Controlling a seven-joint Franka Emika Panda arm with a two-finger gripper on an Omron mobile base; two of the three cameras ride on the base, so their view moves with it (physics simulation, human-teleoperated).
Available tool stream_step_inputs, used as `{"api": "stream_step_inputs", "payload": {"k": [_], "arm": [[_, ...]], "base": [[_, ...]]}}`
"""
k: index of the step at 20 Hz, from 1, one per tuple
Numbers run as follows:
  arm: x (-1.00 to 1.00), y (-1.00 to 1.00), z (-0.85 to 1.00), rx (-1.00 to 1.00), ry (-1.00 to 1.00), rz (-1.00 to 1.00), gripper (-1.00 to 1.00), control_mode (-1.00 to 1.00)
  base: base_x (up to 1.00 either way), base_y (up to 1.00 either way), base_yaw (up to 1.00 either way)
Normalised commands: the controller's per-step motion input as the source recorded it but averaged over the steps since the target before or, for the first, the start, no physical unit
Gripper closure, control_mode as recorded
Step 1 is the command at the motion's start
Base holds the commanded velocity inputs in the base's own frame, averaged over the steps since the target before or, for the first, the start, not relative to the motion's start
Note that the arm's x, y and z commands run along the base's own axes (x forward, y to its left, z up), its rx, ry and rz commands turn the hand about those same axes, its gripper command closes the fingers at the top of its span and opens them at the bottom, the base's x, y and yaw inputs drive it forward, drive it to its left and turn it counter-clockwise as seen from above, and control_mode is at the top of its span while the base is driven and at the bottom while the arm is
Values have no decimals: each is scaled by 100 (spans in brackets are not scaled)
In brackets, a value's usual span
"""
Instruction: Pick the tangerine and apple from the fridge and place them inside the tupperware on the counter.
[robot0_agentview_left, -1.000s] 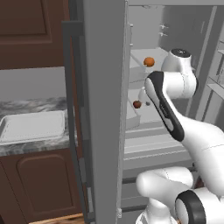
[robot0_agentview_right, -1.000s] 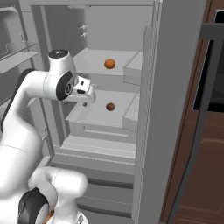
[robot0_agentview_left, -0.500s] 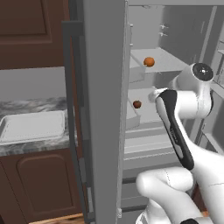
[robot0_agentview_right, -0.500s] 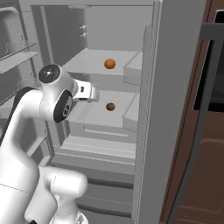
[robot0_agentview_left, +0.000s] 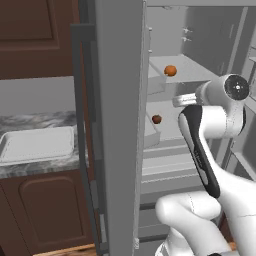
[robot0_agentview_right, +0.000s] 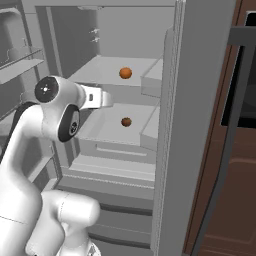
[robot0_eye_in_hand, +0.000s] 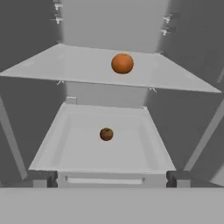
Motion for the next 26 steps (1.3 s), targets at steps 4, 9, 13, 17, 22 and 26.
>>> {"api": "stream_step_inputs", "payload": {"k": [4, 9, 13, 17, 22, 26], "arm": [[8, 0, 65, 2, 0, -6, -100, -100], [8, -11, 29, 9, 0, 0, -100, -100], [1, -25, 5, 19, 0, 0, -100, -100], [17, -17, 3, 11, 2, 0, -100, -100], [53, 0, 0, 1, 6, 0, -100, -100], [61, 0, 0, 0, 10, 0, -100, -100]], "base": [[0, 0, 0], [0, 0, 0], [0, 0, 0], [0, 0, 0], [0, 0, 0], [0, 0, 0]]}}
